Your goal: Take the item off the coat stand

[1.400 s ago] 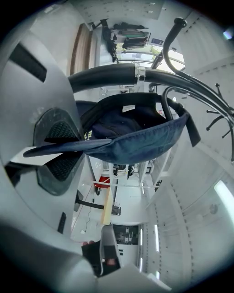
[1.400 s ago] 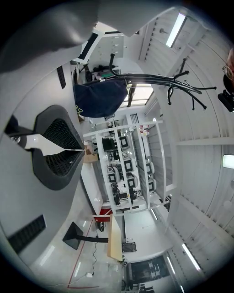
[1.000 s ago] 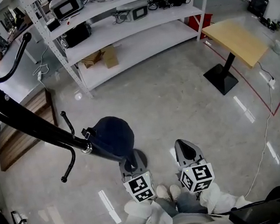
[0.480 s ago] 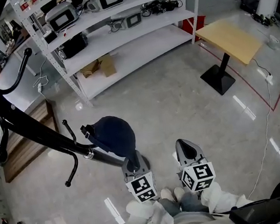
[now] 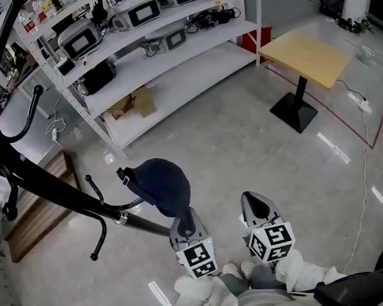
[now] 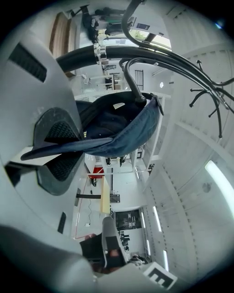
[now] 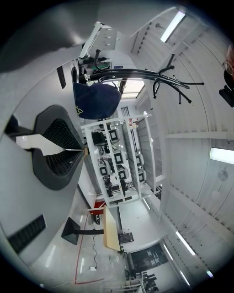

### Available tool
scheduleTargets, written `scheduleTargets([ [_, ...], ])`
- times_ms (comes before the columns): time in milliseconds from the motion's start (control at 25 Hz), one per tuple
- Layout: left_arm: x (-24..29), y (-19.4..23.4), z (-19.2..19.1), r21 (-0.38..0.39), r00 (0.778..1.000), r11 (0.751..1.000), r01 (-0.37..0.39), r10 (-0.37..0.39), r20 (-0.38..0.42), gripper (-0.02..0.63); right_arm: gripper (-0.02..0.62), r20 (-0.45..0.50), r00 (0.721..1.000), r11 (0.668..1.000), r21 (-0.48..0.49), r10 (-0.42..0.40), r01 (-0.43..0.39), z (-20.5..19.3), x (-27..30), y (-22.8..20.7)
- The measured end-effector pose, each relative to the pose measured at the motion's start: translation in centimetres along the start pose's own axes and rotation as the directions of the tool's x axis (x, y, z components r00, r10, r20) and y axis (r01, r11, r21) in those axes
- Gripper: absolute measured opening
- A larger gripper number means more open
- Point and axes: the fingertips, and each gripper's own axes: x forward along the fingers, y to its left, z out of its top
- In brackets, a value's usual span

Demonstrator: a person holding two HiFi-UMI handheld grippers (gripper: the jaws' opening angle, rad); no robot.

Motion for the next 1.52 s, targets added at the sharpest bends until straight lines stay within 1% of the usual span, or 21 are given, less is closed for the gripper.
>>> scheduleTargets([
  [240,-0.4,-1.9,2.0,0.005,0.999,0.999,0.034,-0.034,0.032,0.031,0.015,0.025,1.0,1.0,0.005,-0.012,0.012,1.0,-0.9,-1.1],
  [360,-1.0,-3.6,2.7,0.007,0.997,0.998,0.068,-0.068,0.043,0.031,0.015,0.034,0.999,1.0,0.005,-0.014,0.014,1.3,-1.8,-1.8],
  [520,-2.2,-6.1,3.9,-0.021,0.991,0.992,0.121,-0.119,0.055,0.031,0.015,0.043,0.999,1.0,0.003,-0.007,0.007,1.8,-2.8,-2.7],
  [640,-3.1,-7.4,4.5,-0.048,0.989,0.989,0.137,-0.135,0.056,0.031,0.015,0.042,0.999,1.0,0.001,0.012,-0.012,2.0,-3.2,-2.6],
  [760,-4.1,-8.1,4.3,-0.06,0.992,0.991,0.123,-0.121,0.034,0.031,0.015,0.033,0.998,0.999,-0.006,0.05,-0.049,1.9,-3.5,-2.0],
  [920,-5.7,-8.6,3.5,-0.089,0.996,0.992,0.089,-0.089,0.005,0.032,0.015,0.013,0.993,0.993,-0.022,0.12,-0.12,1.5,-3.9,-0.6],
  [1120,-7.9,-9.1,2.0,-0.107,0.998,0.993,0.044,-0.048,-0.035,0.032,0.015,-0.03,0.978,0.978,-0.03,0.205,-0.206,0.1,-4.7,1.1],
  [1280,-9.7,-9.7,0.6,-0.11,0.997,0.993,0.032,-0.04,-0.065,0.032,0.015,-0.056,0.966,0.967,-0.022,0.251,-0.252,-1.0,-5.4,2.7],
  [1520,-11.6,-10.1,0.3,-0.116,0.999,0.993,0.017,-0.023,-0.047,0.032,0.015,-0.06,0.956,0.957,-0.02,0.287,-0.288,-1.8,-6.1,3.9],
])
